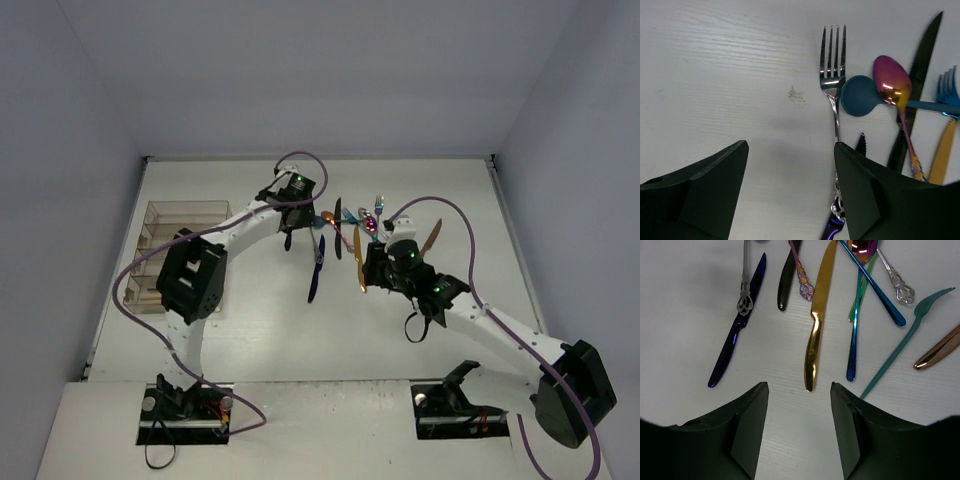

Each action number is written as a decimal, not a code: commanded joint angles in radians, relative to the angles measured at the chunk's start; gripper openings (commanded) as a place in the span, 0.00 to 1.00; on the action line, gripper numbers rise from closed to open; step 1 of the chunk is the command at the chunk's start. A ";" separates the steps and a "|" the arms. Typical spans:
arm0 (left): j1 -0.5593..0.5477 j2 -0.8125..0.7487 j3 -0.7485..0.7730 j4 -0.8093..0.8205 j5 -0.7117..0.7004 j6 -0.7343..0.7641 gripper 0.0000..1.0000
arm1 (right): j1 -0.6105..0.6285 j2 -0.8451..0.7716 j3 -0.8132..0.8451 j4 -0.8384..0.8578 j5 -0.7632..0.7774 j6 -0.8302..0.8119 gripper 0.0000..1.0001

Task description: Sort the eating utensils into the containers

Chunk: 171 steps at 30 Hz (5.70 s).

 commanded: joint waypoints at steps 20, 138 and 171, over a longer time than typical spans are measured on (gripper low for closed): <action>-0.035 0.092 0.064 0.142 0.023 -0.096 0.62 | -0.010 -0.036 -0.001 0.004 -0.006 0.021 0.50; 0.398 -0.692 -0.518 0.201 0.391 0.026 0.70 | -0.222 0.336 0.133 -0.002 0.165 0.199 0.42; 0.086 -0.672 -0.388 0.167 0.568 0.116 0.70 | -0.085 0.081 0.089 0.088 0.197 -0.004 0.00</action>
